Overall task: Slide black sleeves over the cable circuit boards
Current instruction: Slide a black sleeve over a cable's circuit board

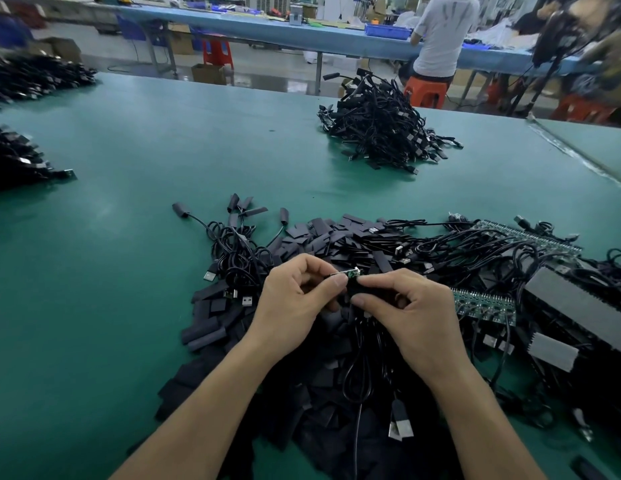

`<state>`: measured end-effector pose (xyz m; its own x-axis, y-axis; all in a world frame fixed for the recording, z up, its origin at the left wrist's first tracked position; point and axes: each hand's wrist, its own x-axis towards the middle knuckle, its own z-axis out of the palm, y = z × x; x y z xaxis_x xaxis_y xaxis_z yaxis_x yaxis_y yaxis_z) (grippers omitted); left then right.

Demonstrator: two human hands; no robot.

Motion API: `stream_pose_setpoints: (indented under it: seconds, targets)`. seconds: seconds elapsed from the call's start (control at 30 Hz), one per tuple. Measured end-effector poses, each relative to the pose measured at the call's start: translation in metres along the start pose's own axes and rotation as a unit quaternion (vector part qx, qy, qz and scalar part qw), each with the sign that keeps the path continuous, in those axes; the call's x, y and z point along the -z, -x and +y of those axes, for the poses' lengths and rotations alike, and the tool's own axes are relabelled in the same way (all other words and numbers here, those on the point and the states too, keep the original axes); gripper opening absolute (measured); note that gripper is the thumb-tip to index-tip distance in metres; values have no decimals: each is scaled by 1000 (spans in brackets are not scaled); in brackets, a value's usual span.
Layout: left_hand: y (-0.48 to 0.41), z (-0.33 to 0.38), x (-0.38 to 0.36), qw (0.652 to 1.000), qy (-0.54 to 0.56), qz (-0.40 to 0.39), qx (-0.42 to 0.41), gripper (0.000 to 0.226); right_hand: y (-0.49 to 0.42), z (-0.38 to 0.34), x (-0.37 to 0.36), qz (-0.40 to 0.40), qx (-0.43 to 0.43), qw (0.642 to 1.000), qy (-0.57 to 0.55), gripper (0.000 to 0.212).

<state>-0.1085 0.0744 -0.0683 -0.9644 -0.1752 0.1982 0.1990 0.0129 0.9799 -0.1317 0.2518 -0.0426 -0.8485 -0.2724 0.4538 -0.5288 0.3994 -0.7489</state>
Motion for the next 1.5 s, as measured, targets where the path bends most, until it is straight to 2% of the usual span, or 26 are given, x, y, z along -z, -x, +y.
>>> stream_pose_setpoints:
  seconds: [0.17,0.57,0.7,0.83,0.97,1.03,1.17,1.33,1.43,1.5]
  targets:
    - [0,4,-1,1000,9,18,20,5,-1,2,3,33,-57,997,-32,30]
    - [-2,5,-1,998,-13,34,46,16,0,1,4,18,-57,998,-24,26]
    - [-2,5,-2,997,0,64,42,11,0,6,8,-22,-63,996,67,17]
    - [-1,4,0,997,22,70,36,4,-2,11,10,21,-73,987,142,23]
    - [-1,2,0,997,-14,66,30,16,-2,20,12,-28,-120,964,234,33]
    - [-1,2,0,997,-26,61,26,18,-2,19,11,-25,-138,958,250,32]
    - [1,3,1,997,-59,46,1,24,-3,17,8,37,-128,961,244,27]
    - [3,3,-1,992,-117,34,-15,32,-3,15,10,76,-116,973,187,30]
    - [3,4,-2,993,-108,38,-9,38,-3,14,11,92,-91,982,139,18]
    - [2,6,-3,996,-84,42,0,35,-3,11,11,81,-69,990,91,22]
